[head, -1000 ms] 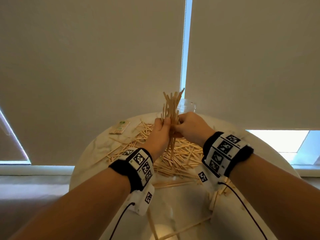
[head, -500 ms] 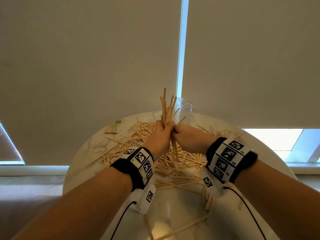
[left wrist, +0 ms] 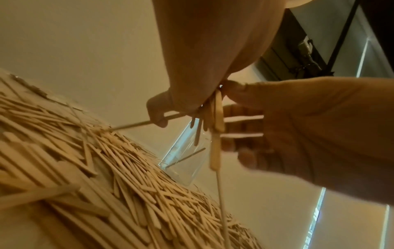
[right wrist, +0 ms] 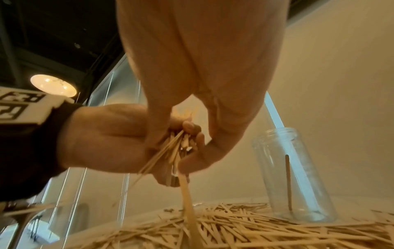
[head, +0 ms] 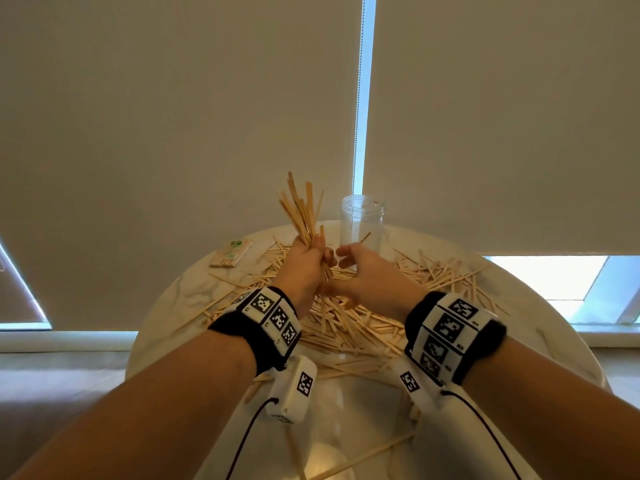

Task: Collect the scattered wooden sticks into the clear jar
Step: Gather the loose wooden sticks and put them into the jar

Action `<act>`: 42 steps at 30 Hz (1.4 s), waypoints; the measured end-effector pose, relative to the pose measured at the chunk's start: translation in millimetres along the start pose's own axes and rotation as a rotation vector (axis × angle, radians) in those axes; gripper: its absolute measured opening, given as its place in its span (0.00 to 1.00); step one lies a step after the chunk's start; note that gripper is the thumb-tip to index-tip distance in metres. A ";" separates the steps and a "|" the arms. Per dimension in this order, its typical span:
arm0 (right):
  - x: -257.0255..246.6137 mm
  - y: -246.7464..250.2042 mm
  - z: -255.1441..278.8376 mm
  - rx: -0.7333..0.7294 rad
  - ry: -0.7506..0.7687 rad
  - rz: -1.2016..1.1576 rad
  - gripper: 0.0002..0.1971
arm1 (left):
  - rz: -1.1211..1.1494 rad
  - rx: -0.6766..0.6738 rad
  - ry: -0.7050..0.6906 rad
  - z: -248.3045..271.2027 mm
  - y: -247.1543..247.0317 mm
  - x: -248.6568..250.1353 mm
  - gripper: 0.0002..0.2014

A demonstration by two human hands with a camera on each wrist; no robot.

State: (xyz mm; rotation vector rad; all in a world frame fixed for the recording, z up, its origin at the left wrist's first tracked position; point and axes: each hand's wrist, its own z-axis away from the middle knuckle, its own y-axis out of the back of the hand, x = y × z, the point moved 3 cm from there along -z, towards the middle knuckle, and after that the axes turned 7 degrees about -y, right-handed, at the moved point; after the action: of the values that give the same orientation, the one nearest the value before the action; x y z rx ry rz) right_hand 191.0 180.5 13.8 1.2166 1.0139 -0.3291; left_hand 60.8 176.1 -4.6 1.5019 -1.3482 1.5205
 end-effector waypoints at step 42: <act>-7.6 23.9 9.6 0.129 0.030 -0.278 0.09 | -0.089 -0.172 0.030 26.5 8.4 22.2 0.21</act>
State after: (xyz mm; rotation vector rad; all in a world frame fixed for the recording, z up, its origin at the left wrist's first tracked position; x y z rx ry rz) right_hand 208.0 178.6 34.5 1.1991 1.2050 -0.6027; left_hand 58.2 144.0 10.4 1.4072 -1.3409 1.3309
